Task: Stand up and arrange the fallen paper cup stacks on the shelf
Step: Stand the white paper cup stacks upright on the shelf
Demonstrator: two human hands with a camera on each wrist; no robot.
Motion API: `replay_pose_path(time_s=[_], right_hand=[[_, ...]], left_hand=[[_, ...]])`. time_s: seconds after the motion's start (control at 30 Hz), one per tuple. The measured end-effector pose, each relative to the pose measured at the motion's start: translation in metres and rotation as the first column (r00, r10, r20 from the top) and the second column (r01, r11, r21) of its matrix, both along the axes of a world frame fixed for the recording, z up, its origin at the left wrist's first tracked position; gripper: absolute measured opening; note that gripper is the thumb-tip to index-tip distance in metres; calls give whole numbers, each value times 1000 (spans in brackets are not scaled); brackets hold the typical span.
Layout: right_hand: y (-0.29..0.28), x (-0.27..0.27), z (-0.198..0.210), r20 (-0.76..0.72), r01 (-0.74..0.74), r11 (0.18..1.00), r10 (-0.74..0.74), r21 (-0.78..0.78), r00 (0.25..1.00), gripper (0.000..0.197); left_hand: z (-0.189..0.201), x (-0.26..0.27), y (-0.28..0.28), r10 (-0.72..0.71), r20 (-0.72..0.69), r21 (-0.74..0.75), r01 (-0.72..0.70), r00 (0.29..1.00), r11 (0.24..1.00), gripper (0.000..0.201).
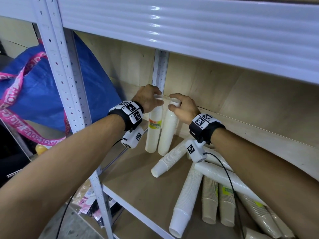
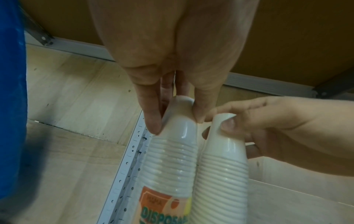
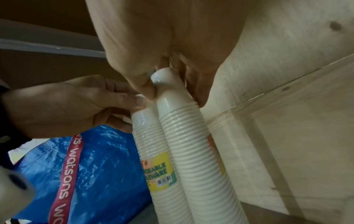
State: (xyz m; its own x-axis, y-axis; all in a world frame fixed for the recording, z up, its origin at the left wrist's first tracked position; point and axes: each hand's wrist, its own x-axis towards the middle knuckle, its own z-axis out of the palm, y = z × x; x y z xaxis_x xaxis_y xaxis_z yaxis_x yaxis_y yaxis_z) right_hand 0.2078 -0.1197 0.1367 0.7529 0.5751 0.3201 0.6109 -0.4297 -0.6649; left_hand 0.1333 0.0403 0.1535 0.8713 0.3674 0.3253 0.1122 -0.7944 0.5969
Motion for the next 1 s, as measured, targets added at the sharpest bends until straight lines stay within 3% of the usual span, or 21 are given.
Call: replay_pose_path(time_s=[0.1,0.27,0.83,1.0], right_hand=[[-1,-2,0,72,48,999,-49,10,996,38],[-2,-5,-1,42,66,998,-65,-10,997,58],[3,-7,3,51,96,995,-95,-27,994,63],[0,-11,0,74,80,991,-72,-110,995,60]], left_hand=[[1,0,-1,-2,-4,11,2,1000,1000,40],[2,0,0,-11,-14,11,11,1000,1000,37],[0,-1,2,-13,-17,-24,12,1000,1000,41],[-2,-4,2,-15,-6,-36,14,1000,999,41]])
